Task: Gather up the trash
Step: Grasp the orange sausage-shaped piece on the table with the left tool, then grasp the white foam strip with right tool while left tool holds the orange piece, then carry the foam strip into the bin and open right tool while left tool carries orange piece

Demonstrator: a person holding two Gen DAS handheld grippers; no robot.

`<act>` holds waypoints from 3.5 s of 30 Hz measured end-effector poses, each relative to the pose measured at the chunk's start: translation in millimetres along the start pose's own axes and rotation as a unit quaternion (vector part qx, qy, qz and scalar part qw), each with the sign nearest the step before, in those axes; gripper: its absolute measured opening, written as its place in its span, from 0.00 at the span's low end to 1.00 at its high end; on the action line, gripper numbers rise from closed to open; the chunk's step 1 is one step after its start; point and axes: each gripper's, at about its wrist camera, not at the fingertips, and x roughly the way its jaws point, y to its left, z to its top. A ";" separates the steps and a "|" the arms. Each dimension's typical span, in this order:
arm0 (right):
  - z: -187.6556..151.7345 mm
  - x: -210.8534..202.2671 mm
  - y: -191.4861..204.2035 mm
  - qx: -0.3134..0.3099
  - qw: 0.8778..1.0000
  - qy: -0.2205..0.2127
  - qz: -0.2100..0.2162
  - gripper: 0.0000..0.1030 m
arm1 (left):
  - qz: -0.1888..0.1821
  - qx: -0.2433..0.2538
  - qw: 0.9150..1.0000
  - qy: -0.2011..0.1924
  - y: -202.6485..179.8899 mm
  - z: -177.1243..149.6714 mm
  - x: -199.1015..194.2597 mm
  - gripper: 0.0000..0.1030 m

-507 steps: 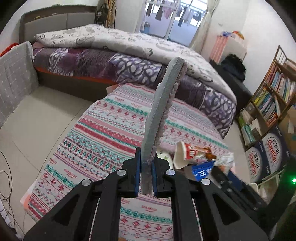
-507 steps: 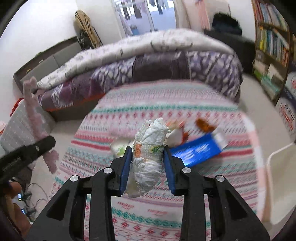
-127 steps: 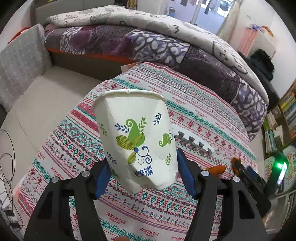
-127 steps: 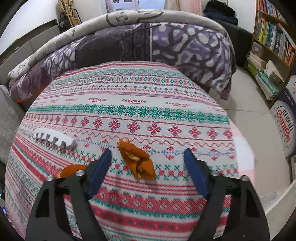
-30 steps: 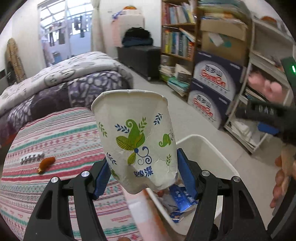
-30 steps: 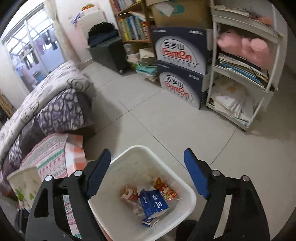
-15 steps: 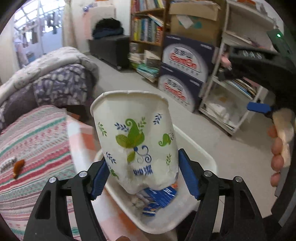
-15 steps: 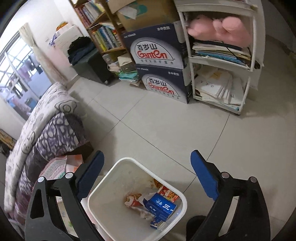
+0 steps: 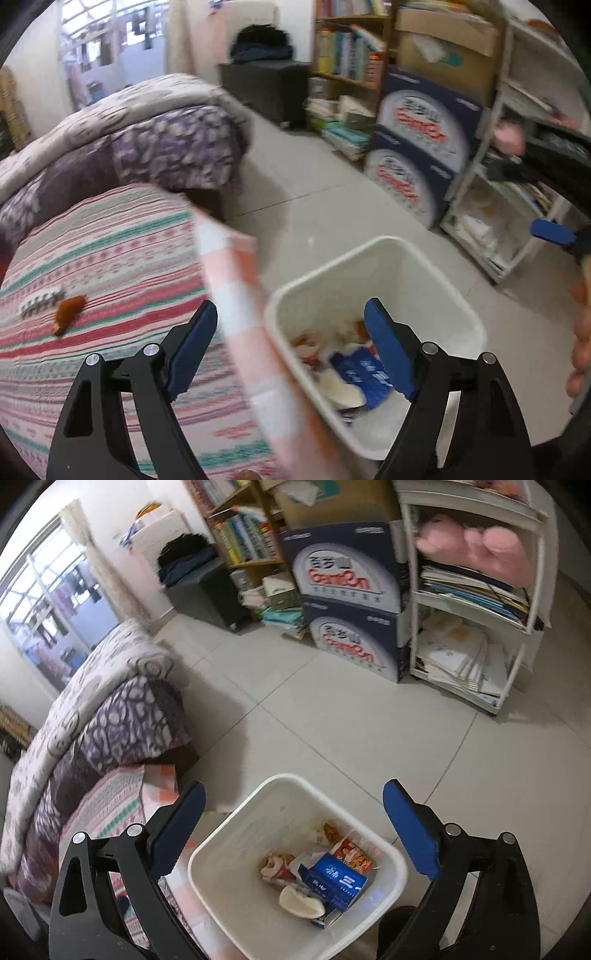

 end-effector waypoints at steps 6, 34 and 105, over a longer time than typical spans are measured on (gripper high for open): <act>-17.6 12.1 42.7 -0.055 0.998 0.024 0.008 0.91 | 0.066 -0.037 0.997 0.020 65.3 1.8 10.4 0.77; -82.5 54.5 144.8 -0.189 0.977 0.099 0.016 0.93 | 0.110 -0.102 0.984 0.099 264.8 -28.5 79.7 0.36; -158.5 -32.7 287.9 -0.348 0.902 0.065 0.247 0.09 | 0.195 -0.315 0.927 -0.062 307.7 -88.1 -164.3 0.18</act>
